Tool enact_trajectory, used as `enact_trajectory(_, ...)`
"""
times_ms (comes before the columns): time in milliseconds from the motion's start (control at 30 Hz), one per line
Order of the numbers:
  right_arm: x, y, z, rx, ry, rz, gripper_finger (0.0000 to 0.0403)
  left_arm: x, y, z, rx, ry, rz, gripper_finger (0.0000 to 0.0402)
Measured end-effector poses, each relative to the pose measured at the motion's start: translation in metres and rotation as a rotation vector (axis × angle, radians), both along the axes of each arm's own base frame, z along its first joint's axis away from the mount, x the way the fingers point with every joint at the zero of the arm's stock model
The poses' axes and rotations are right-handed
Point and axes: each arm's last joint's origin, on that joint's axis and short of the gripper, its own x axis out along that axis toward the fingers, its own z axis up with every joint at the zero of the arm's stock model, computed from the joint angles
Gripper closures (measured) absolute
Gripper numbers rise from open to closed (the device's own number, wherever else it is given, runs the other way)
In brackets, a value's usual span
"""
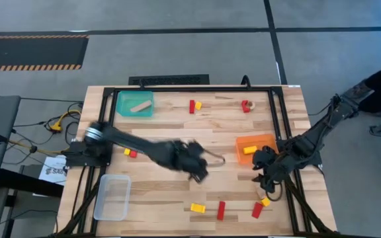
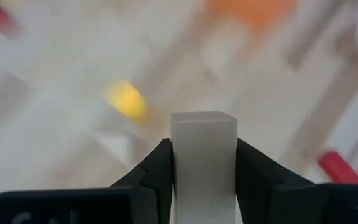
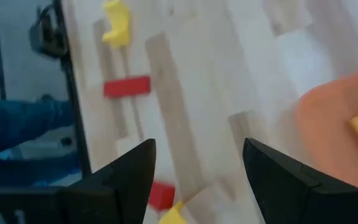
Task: Sort & place blocks by color
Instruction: Put the light brown block into the blue bin
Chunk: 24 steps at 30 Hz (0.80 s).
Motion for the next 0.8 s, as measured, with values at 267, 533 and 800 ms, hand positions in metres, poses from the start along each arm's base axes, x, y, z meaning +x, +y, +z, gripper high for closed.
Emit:
enact_trajectory(267,0.029,-0.039,0.005,-0.041,-0.108,-0.227,0.0139,-0.098,0.078,0.094,0.324,0.032,0.075,0.0303)
enact_trajectory(533,0.066,-0.094,0.031,0.02,-0.445,-0.488,0.0139,-0.172,0.144,0.072,0.337,0.157,0.046,0.0303)
enact_trajectory(800,0.073,-0.116,0.042,0.091,-0.578,-0.631,0.0139,-0.215,0.26,-0.019,0.193,0.22,0.047,0.0303)
